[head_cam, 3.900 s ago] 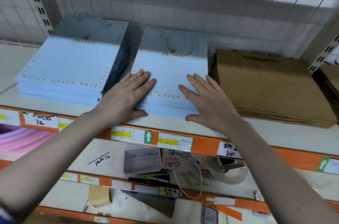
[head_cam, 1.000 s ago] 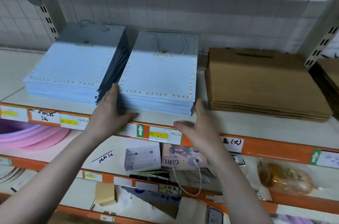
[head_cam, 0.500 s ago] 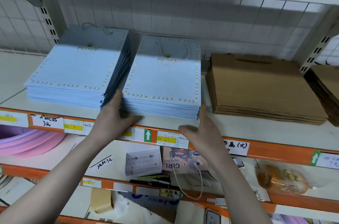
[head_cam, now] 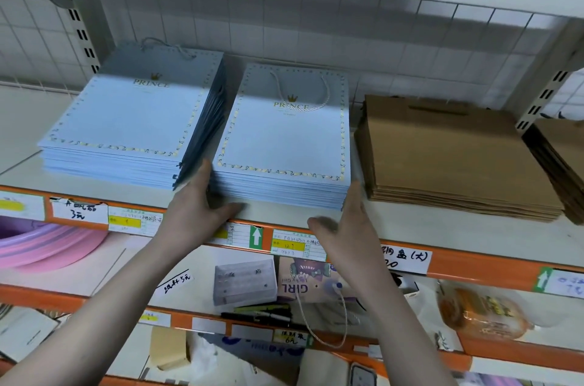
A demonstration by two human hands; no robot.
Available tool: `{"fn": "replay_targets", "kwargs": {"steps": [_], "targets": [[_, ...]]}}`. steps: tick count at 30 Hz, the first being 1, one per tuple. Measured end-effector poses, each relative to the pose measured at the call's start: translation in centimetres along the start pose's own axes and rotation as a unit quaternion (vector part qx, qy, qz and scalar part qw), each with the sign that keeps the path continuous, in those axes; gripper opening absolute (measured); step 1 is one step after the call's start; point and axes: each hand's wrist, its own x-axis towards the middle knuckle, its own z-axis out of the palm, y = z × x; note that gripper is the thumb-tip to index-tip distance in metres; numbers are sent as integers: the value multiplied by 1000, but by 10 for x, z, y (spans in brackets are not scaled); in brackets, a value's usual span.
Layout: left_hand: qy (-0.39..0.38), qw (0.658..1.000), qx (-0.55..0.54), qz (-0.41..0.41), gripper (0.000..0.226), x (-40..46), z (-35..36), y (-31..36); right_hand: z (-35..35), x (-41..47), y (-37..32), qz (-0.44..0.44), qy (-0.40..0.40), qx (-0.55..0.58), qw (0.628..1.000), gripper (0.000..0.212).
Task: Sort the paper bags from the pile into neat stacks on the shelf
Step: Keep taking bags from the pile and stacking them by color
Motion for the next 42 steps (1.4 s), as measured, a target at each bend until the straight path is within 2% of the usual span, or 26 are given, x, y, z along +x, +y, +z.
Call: {"fn": "replay_targets", "kwargs": {"steps": [3,5,10,14,16,19,27,34,42], "targets": [[-1,1000,3,19,93,-1,1,-1,-2,-3,-5,-73,52,-145,985,90],[-1,1000,10,25,94,-2,3,-2,-3,0,-7,-120,71,-196,971,84],[1,1000,20,19,87,2,6,-8,8,13,-5,-136,23,-259,956,75],[-4,1000,10,27,87,3,5,-9,18,18,5,-168,99,-309,931,70],[-4,998,-1,55,86,4,3,-9,16,23,9,-181,115,-329,920,68],[18,993,47,110,92,9,-3,-10,5,34,9,-209,131,-371,895,71],[20,939,210,273,91,36,-7,-20,-7,61,7,-266,74,-428,860,92],[6,912,283,296,87,43,-5,-14,-10,66,4,-261,44,-445,856,95],[16,908,309,281,94,47,0,-9,-12,67,1,-242,15,-437,866,92]]}}
